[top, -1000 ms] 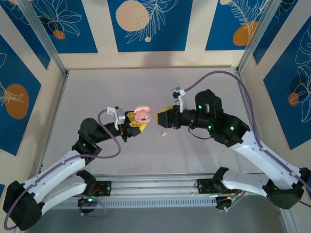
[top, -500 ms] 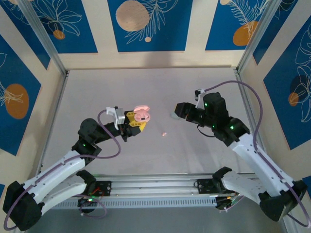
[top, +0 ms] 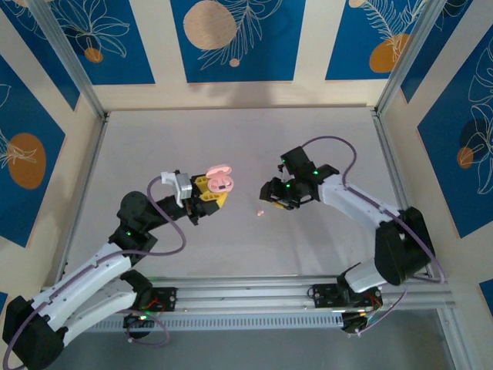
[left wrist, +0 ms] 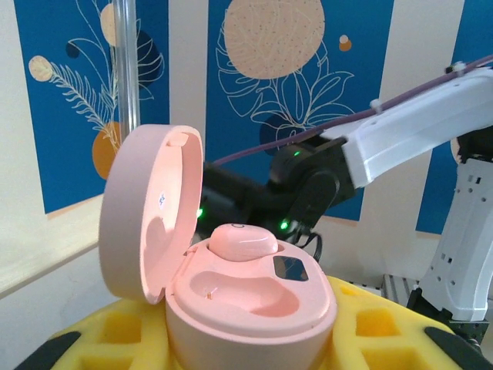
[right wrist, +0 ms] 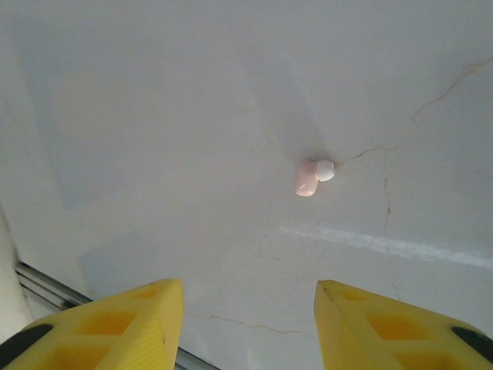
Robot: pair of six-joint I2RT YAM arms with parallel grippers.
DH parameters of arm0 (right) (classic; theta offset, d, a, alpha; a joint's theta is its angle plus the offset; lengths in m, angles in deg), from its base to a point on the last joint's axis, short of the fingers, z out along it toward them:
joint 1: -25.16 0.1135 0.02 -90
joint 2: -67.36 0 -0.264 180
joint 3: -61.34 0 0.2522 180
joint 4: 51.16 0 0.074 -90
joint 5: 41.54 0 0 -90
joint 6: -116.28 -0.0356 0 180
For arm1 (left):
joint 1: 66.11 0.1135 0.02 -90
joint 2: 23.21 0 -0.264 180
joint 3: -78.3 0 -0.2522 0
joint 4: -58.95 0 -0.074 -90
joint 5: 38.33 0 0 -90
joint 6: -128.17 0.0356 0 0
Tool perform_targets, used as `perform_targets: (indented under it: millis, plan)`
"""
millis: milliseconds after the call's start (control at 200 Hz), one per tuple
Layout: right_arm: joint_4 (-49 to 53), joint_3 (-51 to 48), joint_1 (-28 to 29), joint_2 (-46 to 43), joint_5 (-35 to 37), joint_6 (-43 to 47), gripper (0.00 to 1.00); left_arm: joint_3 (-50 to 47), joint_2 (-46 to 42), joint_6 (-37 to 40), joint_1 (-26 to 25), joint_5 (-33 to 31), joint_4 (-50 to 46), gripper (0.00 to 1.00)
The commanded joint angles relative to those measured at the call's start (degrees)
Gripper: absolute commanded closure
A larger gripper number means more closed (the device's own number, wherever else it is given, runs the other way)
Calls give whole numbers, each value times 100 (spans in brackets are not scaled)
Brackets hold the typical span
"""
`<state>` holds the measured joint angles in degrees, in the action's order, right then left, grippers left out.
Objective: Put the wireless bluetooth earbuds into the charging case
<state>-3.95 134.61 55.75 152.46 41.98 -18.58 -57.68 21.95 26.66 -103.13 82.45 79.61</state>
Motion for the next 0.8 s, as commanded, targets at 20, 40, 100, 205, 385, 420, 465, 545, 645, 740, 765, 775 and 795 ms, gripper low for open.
perform_targets:
  millis: [20, 40, 100, 205, 385, 420, 465, 545, 645, 740, 765, 775, 795]
  plan:
    - [282, 379, 153, 543, -35, 325, 52, -46, -161, 94, -47, -117, -3, 75]
    - [311, 440, 172, 641, 10, 348, 52, -47, -174, 94, -51, -125, -11, 75]
    - [420, 615, 251, 928, 217, 414, 53, -47, -223, 124, -49, -138, -72, 75]
    - [604, 950, 371, 1417, 427, 594, 54, -38, -304, 196, -51, -165, -194, 75]
    - [789, 1570, 396, 2177, 645, 1173, 54, -29, -307, 194, -45, -140, -207, 75]
    - [828, 1676, 376, 2289, 668, 1274, 54, -21, -307, 187, -47, -133, -207, 75]
    - [831, 1799, 362, 2450, 679, 1416, 53, -20, -315, 184, -51, -140, -225, 75]
    - [796, 1952, 309, 2689, 548, 1547, 53, -13, -338, 189, -49, -149, -257, 75]
    - [820, 2055, 263, 2869, 367, 1615, 53, 18, -373, 201, -51, -141, -353, 75]
    - [848, 2015, 255, 2945, 302, 1625, 53, 24, -386, 212, -51, -163, -384, 75]
    - [862, 1983, 258, 2942, 296, 1637, 53, 23, -386, 211, -47, -169, -383, 75]
    - [866, 1968, 249, 2942, 292, 1636, 53, 19, -379, 210, -50, -163, -387, 75]
    - [870, 1941, 246, 2942, 268, 1647, 54, 27, -371, 202, -49, -155, -376, 75]
